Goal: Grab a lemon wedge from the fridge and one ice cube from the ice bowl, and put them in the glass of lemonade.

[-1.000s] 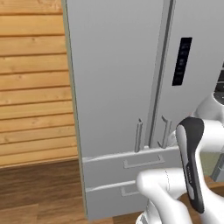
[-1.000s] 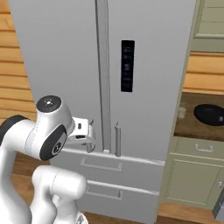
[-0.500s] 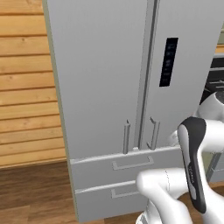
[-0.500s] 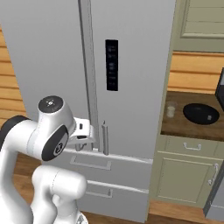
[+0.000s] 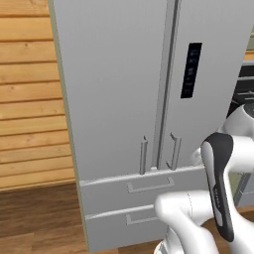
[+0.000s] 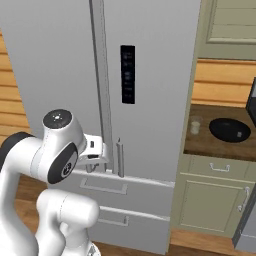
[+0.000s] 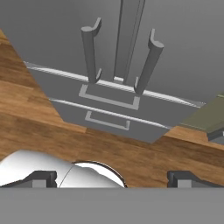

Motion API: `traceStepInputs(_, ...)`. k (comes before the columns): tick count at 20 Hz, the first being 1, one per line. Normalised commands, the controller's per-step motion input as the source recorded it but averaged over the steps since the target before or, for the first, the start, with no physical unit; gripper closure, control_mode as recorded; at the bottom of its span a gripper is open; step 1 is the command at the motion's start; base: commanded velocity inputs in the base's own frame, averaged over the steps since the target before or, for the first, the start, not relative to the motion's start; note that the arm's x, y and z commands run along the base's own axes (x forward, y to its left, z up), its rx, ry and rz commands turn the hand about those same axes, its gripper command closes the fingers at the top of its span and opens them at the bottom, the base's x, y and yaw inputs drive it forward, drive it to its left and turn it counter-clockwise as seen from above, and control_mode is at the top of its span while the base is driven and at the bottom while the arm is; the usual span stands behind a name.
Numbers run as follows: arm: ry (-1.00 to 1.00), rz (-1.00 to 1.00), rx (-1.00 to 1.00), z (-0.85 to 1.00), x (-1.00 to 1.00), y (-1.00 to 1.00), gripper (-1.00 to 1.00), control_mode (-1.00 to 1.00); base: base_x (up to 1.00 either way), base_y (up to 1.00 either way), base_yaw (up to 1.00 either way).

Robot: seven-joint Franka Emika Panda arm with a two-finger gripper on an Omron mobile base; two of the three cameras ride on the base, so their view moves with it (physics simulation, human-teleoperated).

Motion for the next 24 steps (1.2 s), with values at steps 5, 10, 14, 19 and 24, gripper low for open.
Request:
traceStepInputs(5,0.00,0.00,0.00,-0.01,0.00,0.00,-1.00,-1.00,0.00,0.00,0.00)
traceStepInputs(10,0.00,0.00,0.00,-0.01,0.00,0.05,-1.00,-1.00,0.00,0.00,0.00)
traceStepInputs(14,0.00,0.00,0.00,-0.05,0.00,0.02,-1.00,-1.00,0.00,0.00,0.00)
traceStepInputs(19,0.00,0.00,0.00,0.00,0.00,0.00,-1.00,-1.00,0.00,0.00,0.00)
traceStepInputs(24,0.00,0.00,0.00,0.00,0.00,0.00,-1.00,-1.00,0.00,0.00,0.00)
